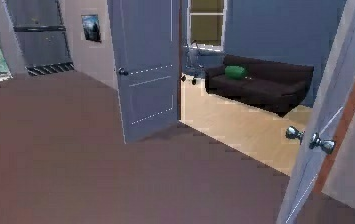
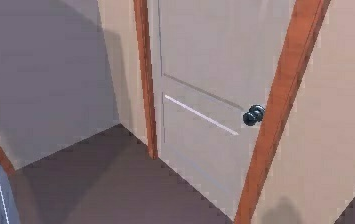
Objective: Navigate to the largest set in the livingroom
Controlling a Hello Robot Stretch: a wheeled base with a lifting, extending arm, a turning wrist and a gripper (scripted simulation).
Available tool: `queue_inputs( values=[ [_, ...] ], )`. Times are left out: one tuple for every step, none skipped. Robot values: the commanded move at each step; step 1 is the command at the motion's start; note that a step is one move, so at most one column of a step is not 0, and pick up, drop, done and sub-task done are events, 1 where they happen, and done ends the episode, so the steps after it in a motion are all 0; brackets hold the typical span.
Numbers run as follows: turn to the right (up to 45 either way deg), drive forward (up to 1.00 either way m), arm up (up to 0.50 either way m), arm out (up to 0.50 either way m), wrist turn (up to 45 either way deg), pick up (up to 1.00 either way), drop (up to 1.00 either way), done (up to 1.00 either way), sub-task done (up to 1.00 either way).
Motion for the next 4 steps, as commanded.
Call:
queue_inputs(
  values=[
    [0.0,0.75,0.00,0.00,0.0,0.00,0.00,0.00,0.00],
    [3.0,0.00,0.00,0.00,0.0,0.00,0.00,0.00,0.00],
    [-45.0,0.00,0.00,0.00,0.0,0.00,0.00,0.00,0.00],
    [-45.0,0.00,0.00,0.00,0.0,0.00,0.00,0.00,0.00]
  ],
)
